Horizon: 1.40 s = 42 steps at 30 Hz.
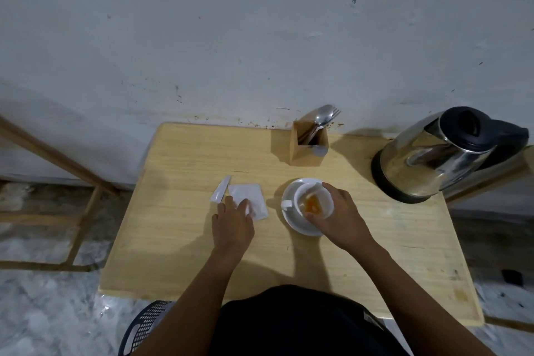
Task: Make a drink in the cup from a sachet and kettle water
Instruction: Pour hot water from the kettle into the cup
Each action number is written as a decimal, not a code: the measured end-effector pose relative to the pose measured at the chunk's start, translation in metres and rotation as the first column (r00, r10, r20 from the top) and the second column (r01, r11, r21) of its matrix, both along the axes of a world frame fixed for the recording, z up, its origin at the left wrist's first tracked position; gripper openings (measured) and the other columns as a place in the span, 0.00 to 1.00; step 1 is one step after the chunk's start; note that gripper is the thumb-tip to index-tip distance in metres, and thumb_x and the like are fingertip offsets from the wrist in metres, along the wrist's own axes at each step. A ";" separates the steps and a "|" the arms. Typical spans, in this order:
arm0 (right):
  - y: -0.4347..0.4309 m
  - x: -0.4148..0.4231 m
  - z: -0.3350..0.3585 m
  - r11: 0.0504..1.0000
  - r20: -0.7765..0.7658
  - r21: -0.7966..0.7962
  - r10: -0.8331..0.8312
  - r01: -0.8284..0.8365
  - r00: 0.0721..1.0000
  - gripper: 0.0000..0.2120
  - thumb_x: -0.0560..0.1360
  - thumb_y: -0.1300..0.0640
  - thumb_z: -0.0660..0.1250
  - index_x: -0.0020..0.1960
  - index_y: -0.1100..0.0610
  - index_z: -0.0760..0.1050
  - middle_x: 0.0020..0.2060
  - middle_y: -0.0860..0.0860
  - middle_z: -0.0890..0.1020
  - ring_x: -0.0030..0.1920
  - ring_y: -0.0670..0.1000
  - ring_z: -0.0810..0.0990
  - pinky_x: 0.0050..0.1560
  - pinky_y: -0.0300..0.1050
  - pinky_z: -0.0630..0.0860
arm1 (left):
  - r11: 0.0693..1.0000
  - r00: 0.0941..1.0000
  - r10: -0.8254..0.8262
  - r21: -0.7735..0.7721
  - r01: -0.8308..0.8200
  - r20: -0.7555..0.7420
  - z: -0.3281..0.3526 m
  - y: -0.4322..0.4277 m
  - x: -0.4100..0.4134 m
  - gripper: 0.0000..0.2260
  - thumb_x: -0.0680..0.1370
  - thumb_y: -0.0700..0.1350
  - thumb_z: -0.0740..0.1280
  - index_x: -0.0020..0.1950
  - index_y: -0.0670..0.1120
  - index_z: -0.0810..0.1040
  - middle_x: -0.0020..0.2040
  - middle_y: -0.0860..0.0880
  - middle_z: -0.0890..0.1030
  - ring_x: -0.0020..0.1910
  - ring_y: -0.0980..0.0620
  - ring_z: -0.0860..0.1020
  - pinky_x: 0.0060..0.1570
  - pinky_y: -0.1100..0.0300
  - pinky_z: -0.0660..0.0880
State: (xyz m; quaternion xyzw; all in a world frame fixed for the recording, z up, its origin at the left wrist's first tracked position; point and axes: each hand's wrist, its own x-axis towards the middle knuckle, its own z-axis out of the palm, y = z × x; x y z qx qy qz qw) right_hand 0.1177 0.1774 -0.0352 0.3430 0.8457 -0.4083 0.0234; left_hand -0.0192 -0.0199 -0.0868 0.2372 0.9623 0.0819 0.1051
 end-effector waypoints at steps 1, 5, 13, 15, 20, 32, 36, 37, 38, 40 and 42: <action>0.000 0.001 -0.002 1.000 0.002 -0.005 0.000 0.000 1.000 0.38 0.64 0.35 0.69 0.71 0.43 0.63 0.66 0.45 0.71 0.63 0.46 0.68 0.52 0.45 0.72 | 1.000 1.000 -0.005 0.004 0.005 -0.004 0.001 0.000 0.000 0.10 0.77 0.48 0.61 0.58 0.50 0.73 0.60 0.44 0.72 0.56 0.44 0.73 0.48 0.52 0.72; 0.004 0.001 -0.006 1.000 0.002 -0.005 0.025 -0.025 1.000 0.36 0.64 0.32 0.69 0.69 0.41 0.65 0.63 0.43 0.73 0.60 0.45 0.73 0.52 0.50 0.78 | 0.999 0.999 -0.033 -0.003 0.033 0.004 -0.001 -0.001 -0.003 0.10 0.77 0.48 0.61 0.58 0.51 0.73 0.61 0.44 0.71 0.57 0.44 0.72 0.49 0.52 0.72; 0.011 0.021 0.010 0.992 -0.163 -0.022 -0.125 0.123 0.979 0.19 0.76 0.46 0.68 0.65 0.47 0.73 0.59 0.42 0.76 0.57 0.42 0.76 0.51 0.41 0.74 | 0.958 0.995 -0.041 0.288 0.013 0.093 0.012 0.019 0.005 0.18 0.78 0.52 0.62 0.66 0.48 0.74 0.61 0.46 0.75 0.59 0.44 0.73 0.53 0.51 0.74; 0.013 0.029 0.018 0.987 -0.223 -0.014 -0.156 0.157 0.962 0.11 0.77 0.48 0.67 0.59 0.47 0.77 0.55 0.41 0.79 0.53 0.39 0.78 0.49 0.38 0.74 | 0.893 0.963 -0.088 0.448 -0.037 0.255 0.023 0.033 0.012 0.18 0.78 0.55 0.62 0.65 0.50 0.75 0.59 0.49 0.77 0.57 0.48 0.75 0.54 0.53 0.75; 0.029 0.056 0.038 0.954 -0.320 -0.040 -0.293 0.296 0.901 0.09 0.80 0.52 0.64 0.55 0.49 0.81 0.49 0.43 0.82 0.51 0.41 0.79 0.48 0.38 0.73 | 0.852 0.900 -0.190 0.521 -0.048 0.393 0.041 0.064 0.032 0.16 0.78 0.59 0.61 0.61 0.52 0.75 0.54 0.53 0.77 0.50 0.55 0.76 0.50 0.58 0.74; 0.112 0.113 0.074 0.864 -0.475 0.103 -0.392 0.493 0.788 0.16 0.82 0.46 0.58 0.62 0.51 0.77 0.56 0.48 0.79 0.57 0.49 0.77 0.57 0.53 0.77 | 0.838 0.915 0.120 0.454 -0.301 0.385 0.029 0.092 0.044 0.10 0.79 0.47 0.62 0.46 0.42 0.79 0.44 0.45 0.82 0.44 0.48 0.78 0.41 0.59 0.68; 0.148 0.117 0.094 0.826 -0.517 0.226 -0.347 0.516 0.783 0.14 0.81 0.49 0.61 0.63 0.52 0.76 0.60 0.49 0.75 0.62 0.50 0.72 0.59 0.47 0.73 | 0.797 0.893 0.217 0.457 -0.395 0.394 0.030 0.098 0.057 0.11 0.79 0.45 0.61 0.45 0.39 0.78 0.43 0.43 0.81 0.44 0.44 0.78 0.42 0.58 0.68; 0.158 0.117 0.100 0.816 -0.511 0.245 -0.351 0.524 0.785 0.15 0.80 0.49 0.62 0.64 0.53 0.76 0.61 0.50 0.74 0.64 0.50 0.71 0.59 0.42 0.71 | 0.786 0.890 0.237 0.461 -0.411 0.389 0.031 0.101 0.060 0.11 0.79 0.44 0.61 0.44 0.38 0.78 0.43 0.42 0.81 0.44 0.43 0.78 0.42 0.57 0.67; 0.168 0.115 0.106 0.809 -0.495 0.257 -0.360 0.529 0.791 0.16 0.80 0.49 0.62 0.65 0.53 0.75 0.63 0.50 0.72 0.65 0.50 0.70 0.60 0.39 0.69 | 0.778 0.887 0.257 0.462 -0.425 0.383 0.032 0.103 0.062 0.11 0.79 0.44 0.61 0.44 0.38 0.78 0.43 0.41 0.81 0.43 0.43 0.77 0.42 0.57 0.67; 0.187 0.113 0.112 0.814 -0.457 0.265 -0.366 0.517 0.811 0.19 0.80 0.48 0.62 0.68 0.53 0.73 0.66 0.50 0.70 0.68 0.49 0.67 0.63 0.42 0.67 | 0.773 0.885 0.286 0.458 -0.440 0.367 0.033 0.107 0.064 0.11 0.79 0.43 0.61 0.44 0.36 0.77 0.43 0.38 0.80 0.43 0.43 0.77 0.43 0.56 0.67; 0.203 0.112 0.112 0.838 -0.431 0.266 -0.339 0.476 0.836 0.21 0.80 0.46 0.62 0.69 0.53 0.71 0.68 0.51 0.69 0.69 0.50 0.65 0.66 0.44 0.66 | 0.774 0.883 0.312 0.445 -0.451 0.352 0.033 0.111 0.066 0.11 0.79 0.42 0.61 0.44 0.35 0.77 0.44 0.37 0.80 0.45 0.39 0.77 0.44 0.56 0.67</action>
